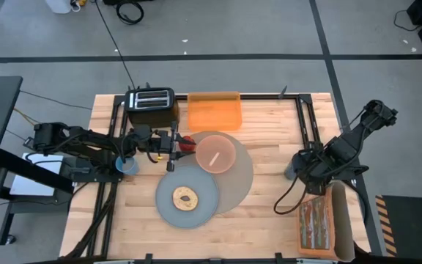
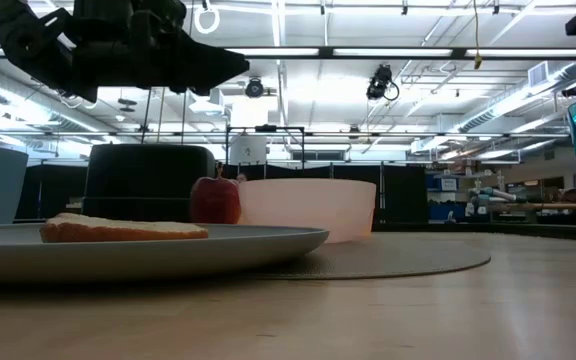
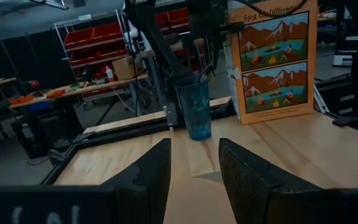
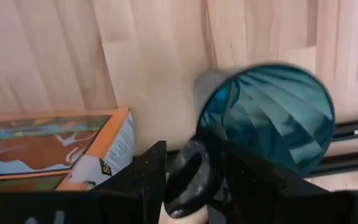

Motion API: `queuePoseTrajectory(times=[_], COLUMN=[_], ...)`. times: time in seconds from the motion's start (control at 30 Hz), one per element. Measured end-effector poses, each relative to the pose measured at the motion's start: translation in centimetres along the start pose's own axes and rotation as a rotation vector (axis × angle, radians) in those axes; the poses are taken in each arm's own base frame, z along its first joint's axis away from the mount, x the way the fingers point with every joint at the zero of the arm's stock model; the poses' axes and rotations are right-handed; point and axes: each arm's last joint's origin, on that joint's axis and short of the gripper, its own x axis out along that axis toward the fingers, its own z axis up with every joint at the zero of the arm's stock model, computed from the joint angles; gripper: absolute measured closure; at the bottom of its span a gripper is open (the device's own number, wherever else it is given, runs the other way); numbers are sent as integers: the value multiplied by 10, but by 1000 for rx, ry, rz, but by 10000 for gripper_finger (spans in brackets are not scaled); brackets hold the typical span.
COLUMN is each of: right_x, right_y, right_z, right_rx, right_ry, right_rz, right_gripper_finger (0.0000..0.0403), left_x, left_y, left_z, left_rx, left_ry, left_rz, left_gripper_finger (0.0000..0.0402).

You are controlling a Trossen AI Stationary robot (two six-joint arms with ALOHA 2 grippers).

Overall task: Arrange a breakfast setting
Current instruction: Move the dark blue cup to the top right of the table

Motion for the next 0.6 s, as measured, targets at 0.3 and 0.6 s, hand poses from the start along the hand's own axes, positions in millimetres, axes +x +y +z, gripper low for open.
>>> queuePoseTrajectory(times=[0.3, 0.6], right_x=[1, 13], right_y=[0, -1], right_z=[0, 7], right_rx=[-47, -79], right_ry=[68, 89], right_rz=[64, -2], right_gripper_finger=[189, 190], left_x=[0, 0], left_y=[1, 1], left_z=[3, 4], left_rx=[5, 8], left_ry=[-23, -39], left_rz=[26, 29], left_gripper_finger=[260, 260])
